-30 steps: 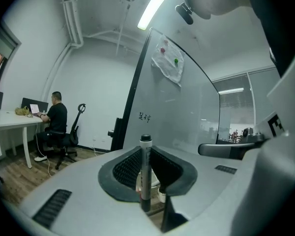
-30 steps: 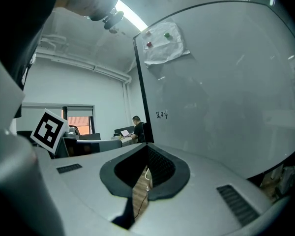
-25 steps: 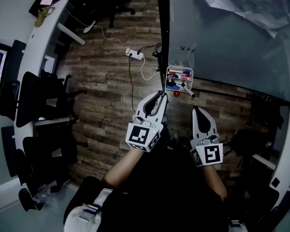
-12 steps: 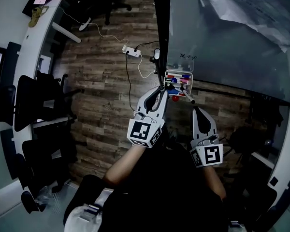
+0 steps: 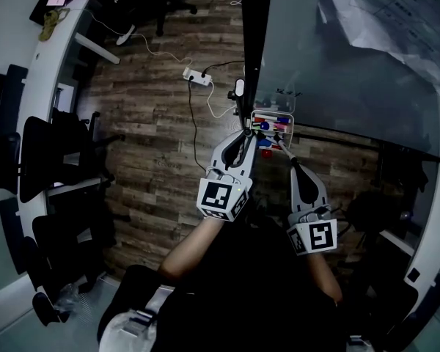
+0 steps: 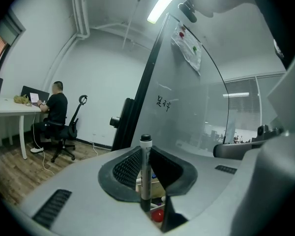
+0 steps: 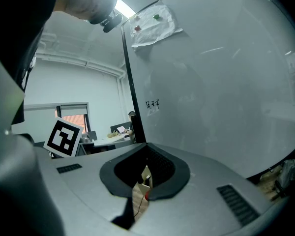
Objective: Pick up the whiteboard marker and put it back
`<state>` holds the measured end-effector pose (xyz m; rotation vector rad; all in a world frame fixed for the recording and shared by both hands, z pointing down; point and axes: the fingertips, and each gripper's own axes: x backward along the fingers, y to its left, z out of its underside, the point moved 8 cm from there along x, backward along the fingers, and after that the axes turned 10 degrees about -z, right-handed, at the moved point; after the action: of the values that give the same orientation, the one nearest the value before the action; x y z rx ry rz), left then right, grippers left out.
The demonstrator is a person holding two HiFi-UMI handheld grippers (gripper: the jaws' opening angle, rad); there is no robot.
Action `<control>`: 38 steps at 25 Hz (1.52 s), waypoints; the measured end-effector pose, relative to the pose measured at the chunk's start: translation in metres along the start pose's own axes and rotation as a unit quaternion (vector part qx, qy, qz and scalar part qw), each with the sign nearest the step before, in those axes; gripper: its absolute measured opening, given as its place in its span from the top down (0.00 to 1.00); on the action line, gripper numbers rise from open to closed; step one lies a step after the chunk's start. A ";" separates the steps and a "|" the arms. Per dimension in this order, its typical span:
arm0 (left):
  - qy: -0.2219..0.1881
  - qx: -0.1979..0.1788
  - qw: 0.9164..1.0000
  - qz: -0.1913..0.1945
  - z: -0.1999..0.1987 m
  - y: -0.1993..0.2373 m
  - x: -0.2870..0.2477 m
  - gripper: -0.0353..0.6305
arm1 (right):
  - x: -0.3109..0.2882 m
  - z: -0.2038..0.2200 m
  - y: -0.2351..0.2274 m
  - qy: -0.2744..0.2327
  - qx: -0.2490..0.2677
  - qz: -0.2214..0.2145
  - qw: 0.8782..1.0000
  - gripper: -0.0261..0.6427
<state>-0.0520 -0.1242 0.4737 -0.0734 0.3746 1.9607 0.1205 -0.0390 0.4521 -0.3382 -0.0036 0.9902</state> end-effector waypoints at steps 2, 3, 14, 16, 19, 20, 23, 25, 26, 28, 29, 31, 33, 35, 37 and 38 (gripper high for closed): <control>-0.003 0.000 1.000 0.001 0.001 0.001 -0.003 0.85 | -0.002 0.001 0.000 0.003 0.001 -0.001 1.000 0.94; -0.003 0.001 1.000 0.001 0.002 0.001 -0.005 0.84 | -0.002 0.001 0.000 0.004 0.001 -0.001 1.000 0.94; 0.012 0.014 1.000 -0.002 0.015 0.006 -0.010 0.84 | -0.004 0.002 0.001 0.008 0.001 0.003 1.000 0.94; 0.014 0.013 1.000 -0.003 0.018 0.007 -0.010 0.84 | -0.005 0.002 0.001 0.010 0.001 0.004 1.000 0.94; 0.018 0.012 1.000 -0.006 0.022 0.010 -0.011 0.84 | -0.006 0.003 0.001 0.011 0.000 0.004 1.000 0.94; 0.019 0.011 1.000 -0.006 0.023 0.010 -0.011 0.85 | -0.007 0.003 0.001 0.010 0.000 0.003 1.000 0.94; 0.024 0.009 1.000 -0.007 0.028 0.012 -0.011 0.84 | -0.008 0.003 0.002 0.011 0.000 0.004 1.000 0.94; 0.028 0.009 1.000 -0.008 0.032 0.013 -0.010 0.84 | -0.008 0.004 0.003 0.012 0.000 0.004 1.000 0.94; 0.030 0.009 0.999 -0.008 0.033 0.013 -0.010 0.84 | -0.009 0.004 0.003 0.012 0.000 0.004 1.000 0.94; 0.033 0.008 0.999 -0.008 0.036 0.014 -0.011 0.84 | -0.009 0.004 0.004 0.012 0.000 0.004 1.000 0.94; 0.036 0.008 0.999 -0.007 0.038 0.014 -0.011 0.84 | -0.010 0.004 0.004 0.011 0.000 0.005 1.000 0.94; 0.041 0.008 0.999 -0.006 0.041 0.013 -0.011 0.84 | -0.010 0.004 0.004 0.011 0.000 0.005 1.000 0.94; 0.043 0.009 0.999 -0.006 0.042 0.013 -0.011 0.84 | -0.010 0.004 0.004 0.012 -0.001 0.006 1.000 0.94; 0.044 0.010 0.999 -0.006 0.042 0.014 -0.012 0.84 | -0.010 0.004 0.003 0.012 -0.001 0.006 1.000 0.94; 0.044 0.008 0.999 -0.004 0.042 0.014 -0.012 0.84 | -0.011 0.004 0.003 0.009 0.002 0.006 1.000 0.94; 0.043 0.003 0.999 -0.002 0.042 0.013 -0.012 0.84 | -0.011 0.004 0.002 0.007 0.005 0.005 1.000 0.94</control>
<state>-0.0540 -0.1276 0.5191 -0.1562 0.4364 1.9574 0.1116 -0.0458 0.4570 -0.3370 0.0163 0.9970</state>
